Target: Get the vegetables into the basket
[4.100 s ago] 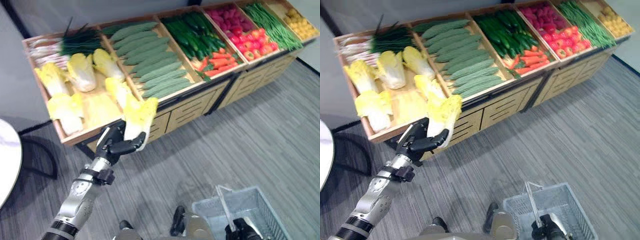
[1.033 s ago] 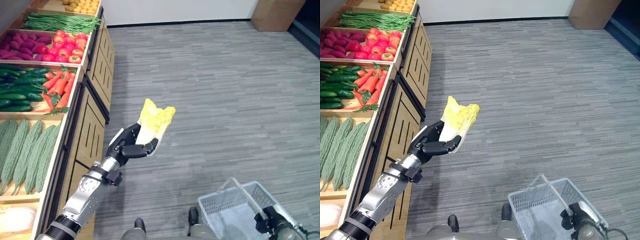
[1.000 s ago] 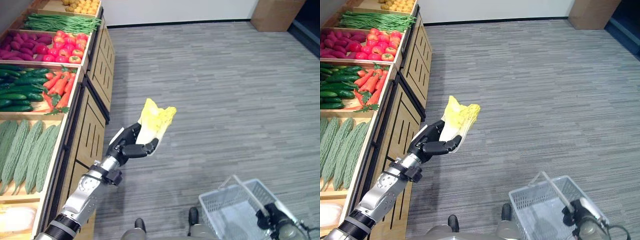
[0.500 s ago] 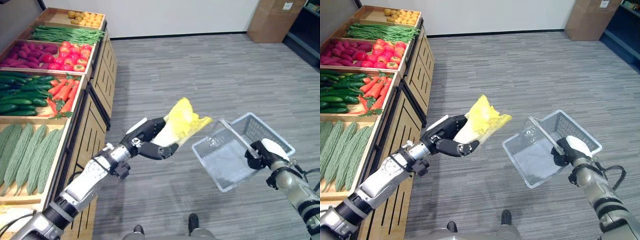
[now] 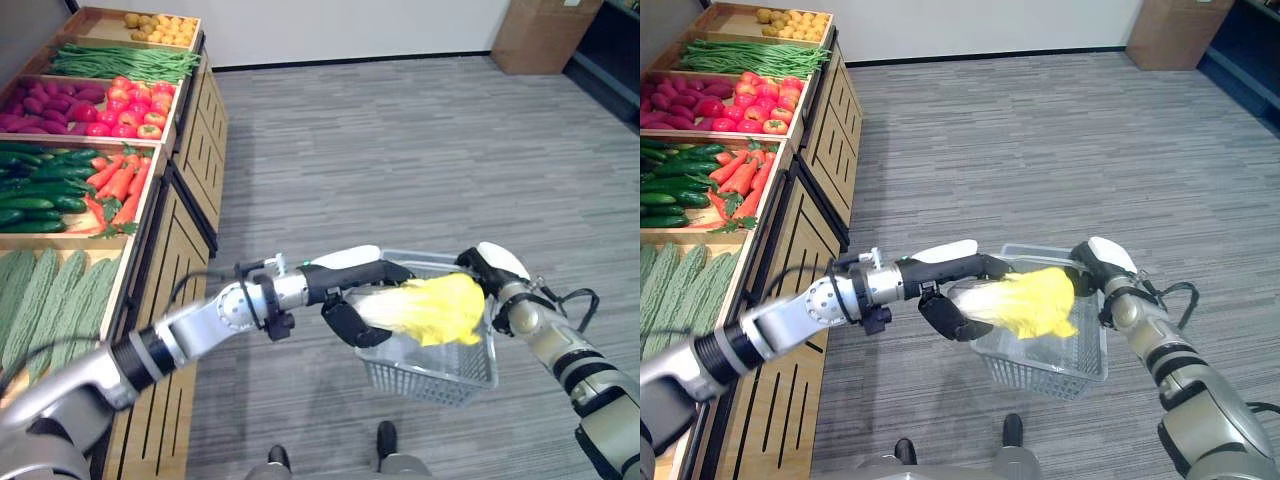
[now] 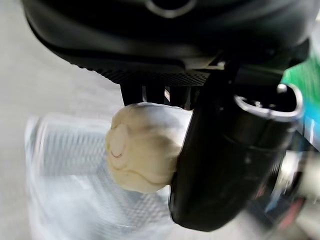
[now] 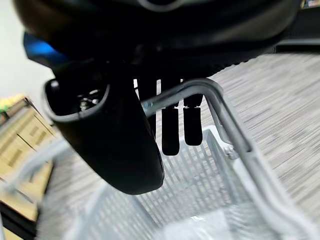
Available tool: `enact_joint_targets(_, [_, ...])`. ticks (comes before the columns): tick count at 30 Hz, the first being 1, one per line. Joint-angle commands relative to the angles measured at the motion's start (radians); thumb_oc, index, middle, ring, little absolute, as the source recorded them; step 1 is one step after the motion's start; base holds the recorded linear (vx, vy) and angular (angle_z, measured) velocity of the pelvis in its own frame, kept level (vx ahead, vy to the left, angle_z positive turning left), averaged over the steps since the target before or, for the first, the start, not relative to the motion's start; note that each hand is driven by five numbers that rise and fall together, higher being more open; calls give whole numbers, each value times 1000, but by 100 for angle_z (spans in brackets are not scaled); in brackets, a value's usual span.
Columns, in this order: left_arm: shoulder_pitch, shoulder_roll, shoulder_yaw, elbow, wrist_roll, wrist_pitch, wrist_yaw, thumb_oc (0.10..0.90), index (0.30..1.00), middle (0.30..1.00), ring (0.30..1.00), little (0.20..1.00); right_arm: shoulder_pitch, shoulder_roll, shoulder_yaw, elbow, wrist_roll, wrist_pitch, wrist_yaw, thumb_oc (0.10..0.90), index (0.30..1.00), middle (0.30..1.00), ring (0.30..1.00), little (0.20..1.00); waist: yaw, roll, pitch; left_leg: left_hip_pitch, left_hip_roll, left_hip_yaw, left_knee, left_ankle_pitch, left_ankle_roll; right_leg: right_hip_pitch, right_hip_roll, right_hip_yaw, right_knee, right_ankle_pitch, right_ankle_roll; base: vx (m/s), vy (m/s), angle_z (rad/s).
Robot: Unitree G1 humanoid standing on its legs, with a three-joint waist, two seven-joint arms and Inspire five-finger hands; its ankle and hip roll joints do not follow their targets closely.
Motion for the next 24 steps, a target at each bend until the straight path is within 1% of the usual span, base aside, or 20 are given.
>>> enact_joint_targets(1, [-80, -67, 50, 6, 201, -130, 168, 400, 300, 300, 300, 300, -229, -31, -56, -122, 131, -97, -119, 400, 300, 300, 300, 300, 8, -16, -21, -9, 25, 0, 1, 7, -57, 49, -52, -39, -1, -18, 82, 12, 35, -2])
enact_joint_targets(2, [-62, -68, 69, 7, 212, -125, 171, 400, 300, 300, 300, 300, -220, -24, -60, -158, 141, -96, -109, 400, 300, 300, 300, 300, 7, -17, -23, -8, 24, 1, 1, 5, -56, 49, -53, -39, -1, -18, 82, 0, 0, 0])
enact_joint_targets(4, [-46, -75, 79, 16, 226, -124, 178, 400, 300, 300, 300, 300, -211, -15, -68, -172, 155, -100, -106, 400, 300, 300, 300, 300, 6, -17, -23, -7, 24, 1, 1, 4, -55, 50, -54, -39, -1, -18, 82, 0, 0, 0])
enact_joint_targets(5, [-14, -89, 106, 37, 246, -109, 186, 400, 300, 300, 300, 300, -189, 2, -76, -233, 168, -97, -92, 400, 300, 300, 300, 300, 5, -19, -26, -5, 24, 2, 1, 2, -54, 51, -55, -39, -1, -19, 81, 0, 0, 0])
enact_joint_targets(6, [-5, -96, 113, 50, 255, -105, 191, 400, 300, 300, 300, 300, -183, 9, -77, -256, 169, -101, -90, 400, 300, 300, 300, 300, 4, -19, -26, -4, 24, 3, 1, 2, -54, 51, -54, -38, -1, -19, 80, 37, 16, -4])
enact_joint_targets(8, [33, -137, 137, 102, 268, -88, 201, 400, 300, 300, 300, 300, -165, 35, -79, -317, 179, -104, -74, 400, 300, 300, 300, 300, 4, -23, -32, 1, 24, 4, 1, 0, -52, 56, -54, -37, -1, -23, 78, 34, 6, -2])
enact_joint_targets(15, [101, -199, 152, 209, 303, -61, 219, 400, 300, 300, 300, 300, -152, 74, -72, -383, 191, -107, -58, 400, 300, 300, 300, 300, 4, -24, -41, 12, 26, 5, 1, -4, -51, 66, -51, -36, -1, -29, 73, 4, 0, 0])
enact_joint_targets(16, [105, -207, 153, 234, 322, -54, 231, 400, 300, 300, 300, 300, -152, 81, -71, -396, 196, -109, -58, 400, 300, 300, 300, 300, 3, -24, -42, 12, 27, 5, 1, -3, -52, 68, -51, -36, -1, -30, 73, 0, 0, 0])
enact_joint_targets(17, [99, -220, 141, 287, 395, -43, 266, 400, 300, 300, 300, 300, -155, 85, -60, -413, 191, -111, -55, 400, 300, 300, 300, 300, 2, -24, -44, 15, 28, 5, 1, -4, -52, 71, -51, -37, -1, -31, 73, 0, 0, 0])
enact_joint_targets(20, [70, -233, 113, 361, 519, -21, 301, 400, 300, 300, 300, 300, -158, 95, -50, -447, 192, -120, -50, 400, 300, 300, 300, 300, -2, -24, -47, 17, 28, 7, 1, -5, -53, 71, -48, -38, -1, -33, 74, 0, 0, 0])
enact_joint_targets(21, [66, -240, 106, 383, 553, -16, 317, 400, 300, 300, 300, 300, -158, 95, -49, -458, 194, -121, -49, 400, 300, 300, 300, 300, -2, -24, -47, 17, 28, 7, 1, -5, -54, 72, -48, -39, -1, -34, 74, 2, -5, -3])
enact_joint_targets(22, [66, -241, 106, 385, 554, -17, 318, 400, 300, 300, 300, 300, -158, 94, -49, -459, 194, -121, -49, 400, 300, 300, 300, 300, -2, -24, -47, 17, 28, 7, 1, -5, -54, 72, -48, -39, -1, -34, 74, 0, 0, 0])
enact_joint_targets(23, [66, -259, 97, 444, 614, -3, 343, 400, 300, 300, 300, 300, -155, 100, -45, -489, 202, -128, -46, 400, 300, 300, 300, 300, -4, -24, -47, 19, 29, 8, 1, -5, -54, 74, -47, -39, -1, -35, 74, 0, 0, 0])
enact_joint_targets(24, [69, -267, 99, 479, 635, 12, 353, 400, 300, 300, 300, 300, -155, 105, -45, -499, 208, -131, -45, 400, 300, 300, 300, 300, -5, -25, -48, 20, 30, 8, 1, -5, -54, 74, -47, -38, -1, -35, 74, 0, 0, 0])
